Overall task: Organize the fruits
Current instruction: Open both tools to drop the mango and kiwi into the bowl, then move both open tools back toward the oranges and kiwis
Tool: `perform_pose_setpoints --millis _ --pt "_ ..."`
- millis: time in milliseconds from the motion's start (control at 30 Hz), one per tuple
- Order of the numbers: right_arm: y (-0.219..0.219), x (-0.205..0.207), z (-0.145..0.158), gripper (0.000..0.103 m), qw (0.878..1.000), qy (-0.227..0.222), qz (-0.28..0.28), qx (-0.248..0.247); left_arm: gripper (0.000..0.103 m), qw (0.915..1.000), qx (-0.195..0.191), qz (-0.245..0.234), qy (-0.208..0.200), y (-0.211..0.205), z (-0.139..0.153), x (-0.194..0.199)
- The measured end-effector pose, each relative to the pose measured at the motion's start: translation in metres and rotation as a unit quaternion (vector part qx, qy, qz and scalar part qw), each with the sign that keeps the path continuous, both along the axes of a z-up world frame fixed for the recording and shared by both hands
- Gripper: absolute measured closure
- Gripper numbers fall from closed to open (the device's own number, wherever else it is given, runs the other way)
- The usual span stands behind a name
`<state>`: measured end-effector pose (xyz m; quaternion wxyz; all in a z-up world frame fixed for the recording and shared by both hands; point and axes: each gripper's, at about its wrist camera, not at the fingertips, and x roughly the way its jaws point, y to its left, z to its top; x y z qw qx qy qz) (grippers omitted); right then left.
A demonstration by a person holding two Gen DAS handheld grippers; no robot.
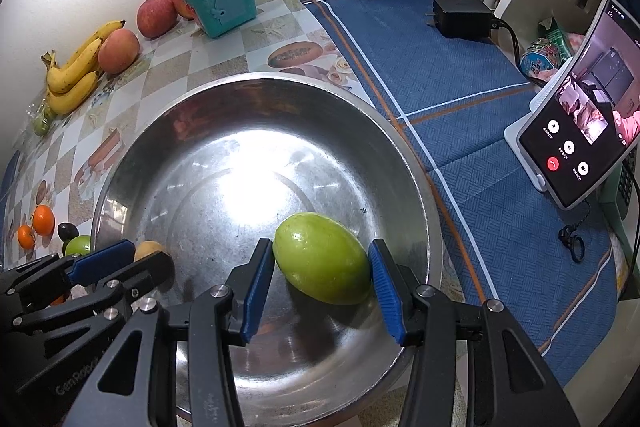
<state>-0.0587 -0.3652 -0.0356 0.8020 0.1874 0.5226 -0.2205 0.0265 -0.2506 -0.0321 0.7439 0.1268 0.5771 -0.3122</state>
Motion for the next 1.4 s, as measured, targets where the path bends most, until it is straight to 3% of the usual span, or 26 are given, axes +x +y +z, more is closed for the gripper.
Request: perform_pose_setpoints --millis 433,800,967,1100,1167,1400 --pt "-0.002 -0.002 0.019 0.052 1.0 -0.023 -0.004 -0.011 0.045 0.9999 -0.009 0.007 -0.007 0.005 0.016 0.002" --pt "0.0 -0.004 0.021 0.052 1.0 -0.021 -0.003 -0.01 0.037 0.9975 -0.008 0.065 -0.025 0.037 0.032 0.024" --pt "0.007 -0.001 0.024 0.038 1.0 -0.021 0.008 -0.015 0.028 0.9943 0.002 0.097 -0.043 0.056 0.039 0.034" --pt "0.014 0.003 0.025 0.029 0.999 -0.019 0.017 -0.018 0.006 0.9899 0.026 0.124 -0.064 0.074 0.04 0.044" --pt "0.017 0.004 0.026 0.025 0.999 -0.019 0.021 -0.019 0.001 0.9874 0.036 0.137 -0.07 0.084 0.039 0.049" --pt "0.033 0.011 0.031 0.017 0.999 -0.018 0.039 -0.027 0.0 0.9785 0.074 0.17 -0.092 0.117 0.037 0.063"
